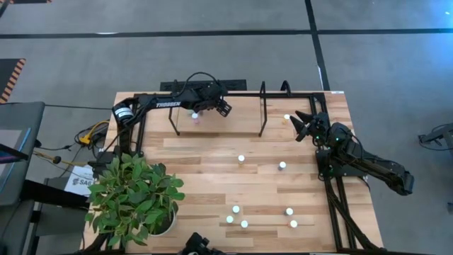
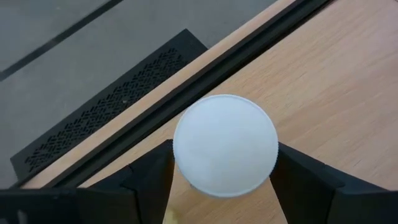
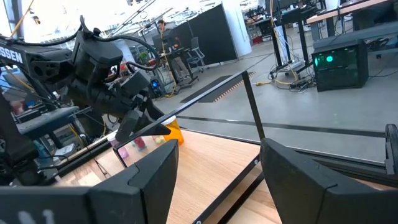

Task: Pick and place medicine bottles onto shelf by color
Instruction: Put the orange pill bottle on the shelf, then put the yellow pill bottle on the shelf

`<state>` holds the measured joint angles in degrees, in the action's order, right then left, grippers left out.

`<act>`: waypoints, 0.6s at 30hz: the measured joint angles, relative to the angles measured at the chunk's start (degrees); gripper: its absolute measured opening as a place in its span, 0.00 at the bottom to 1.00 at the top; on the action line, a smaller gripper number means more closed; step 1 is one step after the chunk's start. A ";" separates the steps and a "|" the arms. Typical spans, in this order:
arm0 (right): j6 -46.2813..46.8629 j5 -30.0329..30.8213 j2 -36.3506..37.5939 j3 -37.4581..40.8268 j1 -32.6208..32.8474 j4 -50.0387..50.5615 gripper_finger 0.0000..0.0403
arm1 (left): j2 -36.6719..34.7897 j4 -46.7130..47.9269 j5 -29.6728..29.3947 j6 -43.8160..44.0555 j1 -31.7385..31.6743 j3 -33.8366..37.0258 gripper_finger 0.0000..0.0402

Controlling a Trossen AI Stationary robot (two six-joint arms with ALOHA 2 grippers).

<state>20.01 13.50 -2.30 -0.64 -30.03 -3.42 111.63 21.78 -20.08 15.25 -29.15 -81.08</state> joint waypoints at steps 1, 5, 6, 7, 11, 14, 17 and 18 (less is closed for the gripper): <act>0.00 0.00 0.01 -0.01 0.01 -0.01 0.62 | 0.00 0.40 -0.18 0.02 0.00 -0.34 0.59; 0.00 0.01 0.01 -0.01 -0.01 -0.01 0.62 | 0.04 2.67 -1.18 -1.61 0.17 -3.10 0.60; 0.00 0.00 0.01 -0.01 0.01 -0.02 0.62 | 0.04 3.62 -1.26 -2.00 0.17 -3.95 0.60; 0.00 0.01 0.00 -0.01 -0.01 -0.01 0.62 | 0.04 5.07 -1.23 -2.16 0.17 -4.88 0.60; 0.00 0.00 0.01 0.00 -0.01 -0.01 0.62 | 0.04 9.62 -0.51 -2.25 0.32 -8.63 0.60; 0.00 0.02 0.01 0.01 -0.01 0.00 0.62 | 0.04 14.15 0.40 -2.37 0.73 -11.85 0.60; 0.00 0.01 0.01 -0.01 -0.01 -0.02 0.62 | 0.02 17.26 0.85 -2.38 1.50 -14.94 0.60; -0.01 0.00 0.00 -0.01 -0.01 -0.01 0.62 | 0.02 18.77 1.19 -2.40 1.80 -15.98 0.60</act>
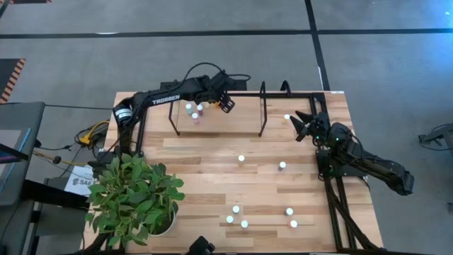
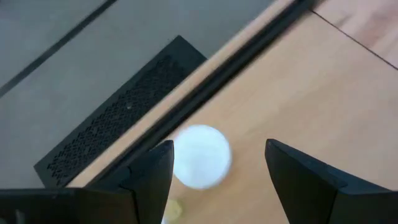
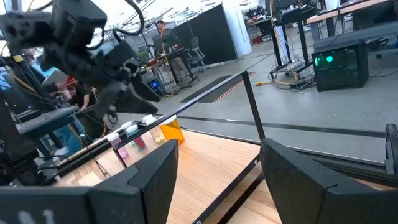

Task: Pick and place medicine bottles onto shelf by color
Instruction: Put the yellow pill bottle on the shelf

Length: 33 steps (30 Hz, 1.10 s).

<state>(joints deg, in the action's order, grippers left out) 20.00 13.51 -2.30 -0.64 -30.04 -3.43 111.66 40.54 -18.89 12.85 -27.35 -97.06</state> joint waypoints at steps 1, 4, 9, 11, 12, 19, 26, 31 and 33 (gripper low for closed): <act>-0.01 0.00 0.00 0.00 -0.01 -0.01 0.62 | 0.00 1.45 0.50 -0.07 0.31 -1.12 0.60; 0.00 -0.01 0.01 0.00 -0.01 -0.01 0.62 | -0.04 3.81 1.59 -0.53 1.31 -3.87 0.60; 0.01 0.00 0.01 0.01 0.00 0.00 0.62 | -0.08 6.38 3.81 0.27 3.63 -6.55 0.60; 0.00 0.00 0.01 0.01 0.01 -0.02 0.62 | -0.06 6.86 5.40 0.30 4.79 -6.82 0.60; -0.01 0.00 0.00 0.00 0.00 0.00 0.62 | 0.00 7.24 6.18 0.49 5.54 -7.07 0.60; 0.01 -0.01 0.01 0.00 0.01 -0.02 0.62 | -0.02 6.83 7.02 5.02 11.37 -7.41 0.60; 0.00 0.01 0.00 0.00 0.00 -0.02 0.62 | -0.02 6.77 11.12 16.79 18.50 -7.41 0.60; 0.01 0.00 0.00 0.01 0.02 -0.01 0.62 | -0.02 7.53 7.17 24.34 25.21 -7.38 0.60; -0.01 0.00 -0.01 0.00 0.01 -0.02 0.62 | -0.02 8.31 3.17 26.44 27.98 -7.38 0.60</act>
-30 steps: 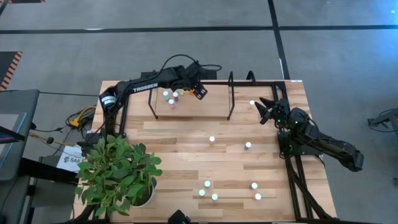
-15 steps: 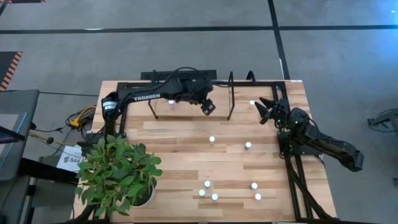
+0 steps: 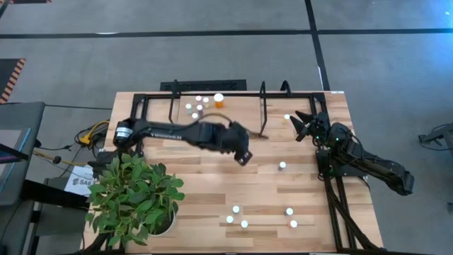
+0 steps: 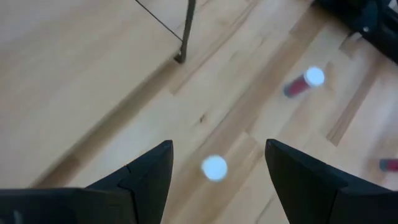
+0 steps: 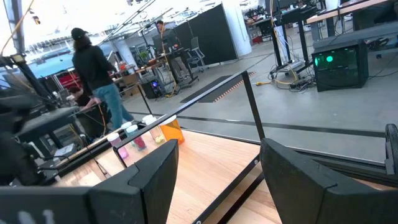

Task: Pick and place medicine bottles onto shelf by color
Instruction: Put the yellow pill bottle on the shelf

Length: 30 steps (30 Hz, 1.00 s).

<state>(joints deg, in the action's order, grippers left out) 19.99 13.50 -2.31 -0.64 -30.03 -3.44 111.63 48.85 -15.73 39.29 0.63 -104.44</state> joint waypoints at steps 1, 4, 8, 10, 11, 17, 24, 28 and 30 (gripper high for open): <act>0.00 0.00 0.00 0.02 0.00 0.00 0.62 | 0.00 0.60 -2.04 1.05 1.33 0.00 0.60; 0.02 -0.01 0.00 0.00 -0.01 0.01 0.62 | 0.00 2.21 -5.85 4.26 4.43 0.05 0.62; 0.01 0.02 0.01 0.00 0.00 0.00 0.62 | 0.00 0.59 -8.73 7.55 7.09 2.29 0.67; -0.01 -0.01 0.02 0.00 0.01 0.00 0.62 | 0.07 -0.75 -9.06 9.26 7.79 3.60 0.72; 0.02 -0.01 0.00 0.00 -0.01 0.02 0.62 | 0.06 -2.46 -8.94 9.84 8.00 4.41 0.74; 0.02 -0.01 0.01 0.00 -0.02 0.01 0.62 | 0.52 -8.63 -9.07 11.91 8.36 8.43 0.87; -0.01 0.02 0.04 0.01 -0.02 -0.01 0.62 | 5.68 -9.64 -6.65 15.27 6.78 8.61 0.94; 0.00 -0.01 0.04 0.00 -0.02 0.02 0.62 | 7.99 -9.29 -5.37 16.58 6.08 8.69 0.95; 0.01 -0.03 0.02 0.00 0.00 0.00 0.62 | 8.88 -10.27 -6.70 16.91 5.98 8.54 0.95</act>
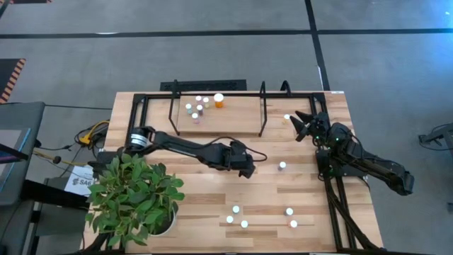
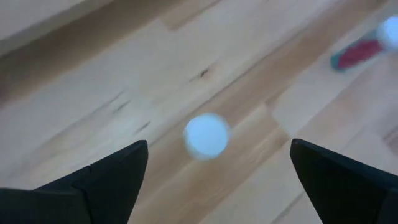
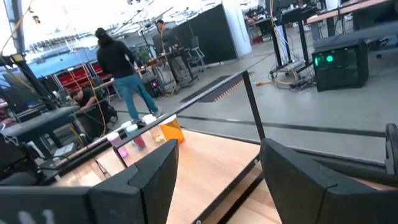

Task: Pick and place medicine bottles onto shelf by color
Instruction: Put the yellow pill bottle on the shelf

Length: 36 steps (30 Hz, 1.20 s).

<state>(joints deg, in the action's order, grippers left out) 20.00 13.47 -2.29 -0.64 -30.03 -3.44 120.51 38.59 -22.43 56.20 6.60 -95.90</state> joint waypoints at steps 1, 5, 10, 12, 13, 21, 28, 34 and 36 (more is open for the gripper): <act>0.01 0.00 0.03 0.01 -0.01 -0.01 0.62 | 0.30 -0.19 -0.71 0.01 -0.01 0.01 0.95; 0.01 0.00 -0.13 0.02 0.01 -0.01 0.62 | 2.87 -0.07 -1.56 0.20 -0.10 0.06 0.95; 0.01 0.02 -0.22 0.02 -0.01 -0.11 0.62 | 4.35 -0.12 -1.18 0.29 -0.23 0.13 0.95; 0.00 0.00 -0.36 0.02 0.00 -0.09 0.62 | 4.35 -0.47 -2.16 0.10 -0.34 0.11 0.95; 0.01 0.03 -0.30 0.02 -0.01 -0.11 0.62 | 4.35 -0.78 -2.96 0.04 -0.46 0.11 0.95; 0.00 0.02 -0.32 0.02 -0.01 -0.12 0.62 | 4.35 -1.31 -6.10 -2.96 -0.50 0.11 0.94; 0.00 0.02 -0.33 0.02 -0.01 -0.13 0.62 | 4.35 -2.16 -6.08 -6.72 -0.27 0.11 0.79; -0.01 0.02 -0.33 0.02 -0.01 -0.15 0.62 | 4.35 -2.14 -4.44 -7.13 -0.12 0.11 0.55; 0.01 0.02 -0.34 0.02 -0.01 -0.15 0.62 | 4.35 -2.14 -4.06 -7.12 -0.15 0.11 0.47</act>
<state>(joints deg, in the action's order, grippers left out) 20.01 13.50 -2.63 -0.62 -30.04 -3.60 124.86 36.45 -26.49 49.08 6.46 -95.79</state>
